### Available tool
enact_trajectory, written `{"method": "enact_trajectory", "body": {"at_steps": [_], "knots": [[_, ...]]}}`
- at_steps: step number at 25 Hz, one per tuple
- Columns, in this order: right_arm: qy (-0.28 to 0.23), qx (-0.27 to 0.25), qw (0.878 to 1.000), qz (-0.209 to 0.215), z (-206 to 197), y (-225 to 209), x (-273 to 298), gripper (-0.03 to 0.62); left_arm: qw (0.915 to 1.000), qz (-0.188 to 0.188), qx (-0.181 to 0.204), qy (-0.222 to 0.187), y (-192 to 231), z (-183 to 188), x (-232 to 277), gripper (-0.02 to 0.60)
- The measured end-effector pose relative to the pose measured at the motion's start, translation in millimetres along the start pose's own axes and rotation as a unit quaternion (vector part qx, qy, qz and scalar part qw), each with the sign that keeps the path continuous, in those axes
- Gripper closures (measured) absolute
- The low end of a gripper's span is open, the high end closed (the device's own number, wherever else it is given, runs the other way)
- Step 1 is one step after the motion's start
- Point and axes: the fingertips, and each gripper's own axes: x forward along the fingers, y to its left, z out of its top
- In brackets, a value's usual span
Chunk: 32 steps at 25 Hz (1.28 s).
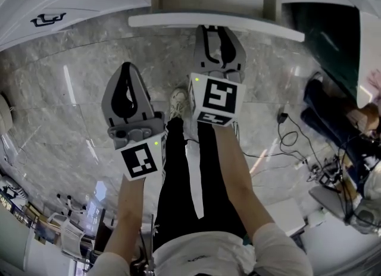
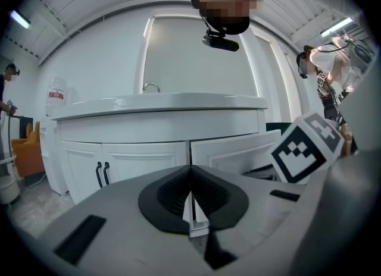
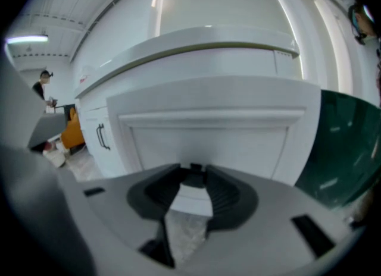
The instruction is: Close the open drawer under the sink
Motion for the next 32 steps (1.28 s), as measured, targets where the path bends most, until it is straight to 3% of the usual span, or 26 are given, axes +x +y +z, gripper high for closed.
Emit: {"method": "enact_trajectory", "body": {"at_steps": [15,32], "knots": [[0.008,-0.015,1.0,-0.005,38.7,-16.9,74.9,0.439,0.9998,0.019,-0.006,0.005,14.8,0.3,16.8,0.561],[0.012,-0.017,1.0,0.007,32.7,-18.2,78.1,0.436,1.0,-0.001,-0.002,-0.006,-7.7,11.0,23.6,0.561]]}}
